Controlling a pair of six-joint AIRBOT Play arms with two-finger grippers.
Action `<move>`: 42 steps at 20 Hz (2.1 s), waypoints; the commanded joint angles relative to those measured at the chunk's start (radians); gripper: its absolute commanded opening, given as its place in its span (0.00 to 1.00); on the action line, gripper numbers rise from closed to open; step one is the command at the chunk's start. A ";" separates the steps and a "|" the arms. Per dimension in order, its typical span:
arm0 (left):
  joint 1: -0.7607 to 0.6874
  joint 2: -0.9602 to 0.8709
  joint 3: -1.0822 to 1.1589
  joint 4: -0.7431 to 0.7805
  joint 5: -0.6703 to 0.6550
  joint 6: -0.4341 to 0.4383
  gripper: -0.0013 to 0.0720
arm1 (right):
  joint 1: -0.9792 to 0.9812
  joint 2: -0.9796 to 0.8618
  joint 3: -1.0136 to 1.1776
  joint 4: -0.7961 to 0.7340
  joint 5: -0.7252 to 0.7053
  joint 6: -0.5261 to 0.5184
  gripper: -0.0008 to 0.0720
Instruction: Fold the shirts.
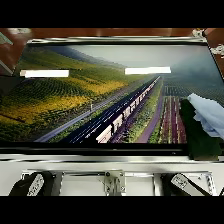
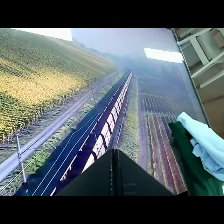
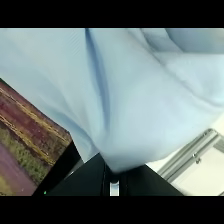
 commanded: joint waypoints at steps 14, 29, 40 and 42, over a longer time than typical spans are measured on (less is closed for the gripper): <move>-0.002 0.024 0.000 0.000 0.011 0.024 0.07 | 0.000 0.006 0.047 -0.065 0.048 -0.152 0.67; -0.819 -0.540 0.190 0.980 -0.127 -0.427 0.93 | 0.698 -0.124 0.225 0.127 0.006 -0.124 0.96; -0.810 -0.572 0.205 0.965 -0.175 -0.427 0.93 | 0.702 -0.124 0.219 0.094 0.008 -0.125 0.96; -0.811 -0.572 0.205 0.965 -0.173 -0.425 0.93 | 0.702 -0.124 0.219 0.094 0.008 -0.125 0.96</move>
